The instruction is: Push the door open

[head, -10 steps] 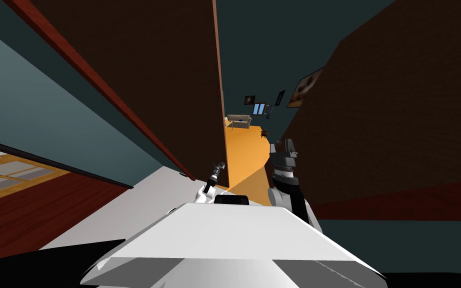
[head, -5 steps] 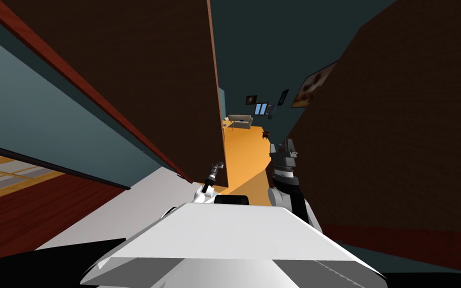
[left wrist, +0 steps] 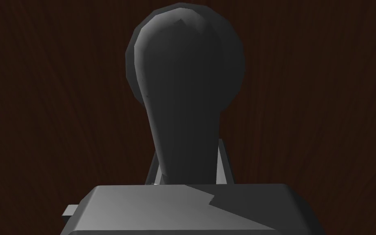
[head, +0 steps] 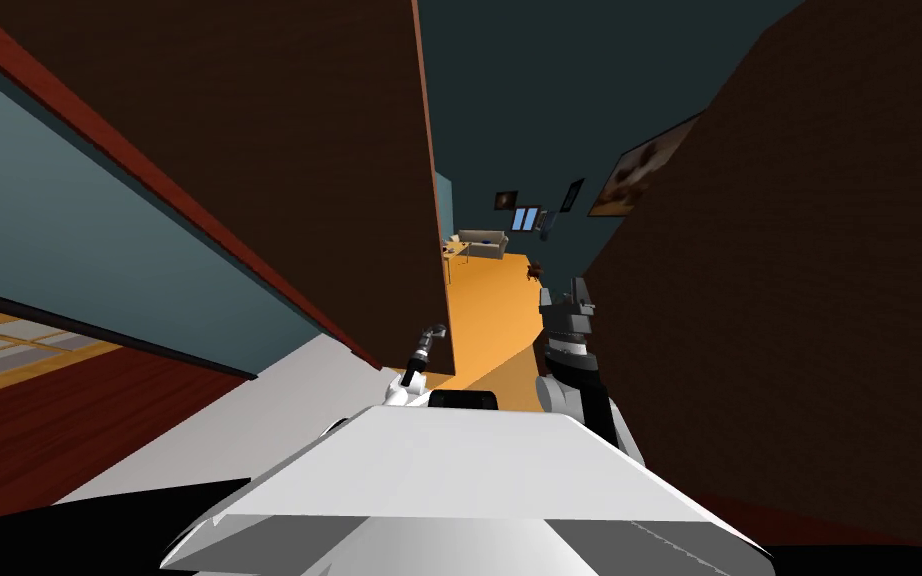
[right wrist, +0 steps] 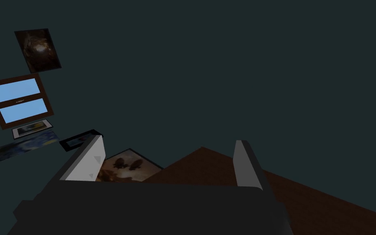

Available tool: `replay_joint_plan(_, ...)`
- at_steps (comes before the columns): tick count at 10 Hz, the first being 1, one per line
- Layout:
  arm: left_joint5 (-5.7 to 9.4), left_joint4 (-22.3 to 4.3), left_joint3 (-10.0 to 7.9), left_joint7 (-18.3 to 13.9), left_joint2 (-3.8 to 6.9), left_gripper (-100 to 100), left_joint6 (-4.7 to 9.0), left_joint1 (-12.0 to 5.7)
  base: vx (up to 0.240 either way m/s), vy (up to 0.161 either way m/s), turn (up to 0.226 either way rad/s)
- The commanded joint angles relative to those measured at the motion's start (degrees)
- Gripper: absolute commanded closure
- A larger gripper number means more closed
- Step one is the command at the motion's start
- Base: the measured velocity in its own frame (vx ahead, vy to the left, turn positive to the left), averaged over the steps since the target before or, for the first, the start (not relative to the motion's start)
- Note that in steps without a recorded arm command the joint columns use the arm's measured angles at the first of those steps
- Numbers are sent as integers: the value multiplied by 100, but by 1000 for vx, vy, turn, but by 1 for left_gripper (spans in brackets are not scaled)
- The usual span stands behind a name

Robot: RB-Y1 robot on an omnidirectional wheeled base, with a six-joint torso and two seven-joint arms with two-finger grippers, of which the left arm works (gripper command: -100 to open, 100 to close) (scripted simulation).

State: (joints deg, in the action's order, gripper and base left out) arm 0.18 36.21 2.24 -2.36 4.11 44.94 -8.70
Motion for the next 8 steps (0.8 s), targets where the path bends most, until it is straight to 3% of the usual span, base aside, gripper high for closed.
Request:
replay_joint_plan(1, 76, 59, -161, 44, 87, 100, 0, -20, 166, -134, 63)
replay_joint_plan(7, 281, 36, -564, 208, 34, 100, 8, -8, 190, -119, 73)
replay_joint_plan(8, 281, 36, -564, 208, 34, 100, 8, -8, 114, -74, 40)
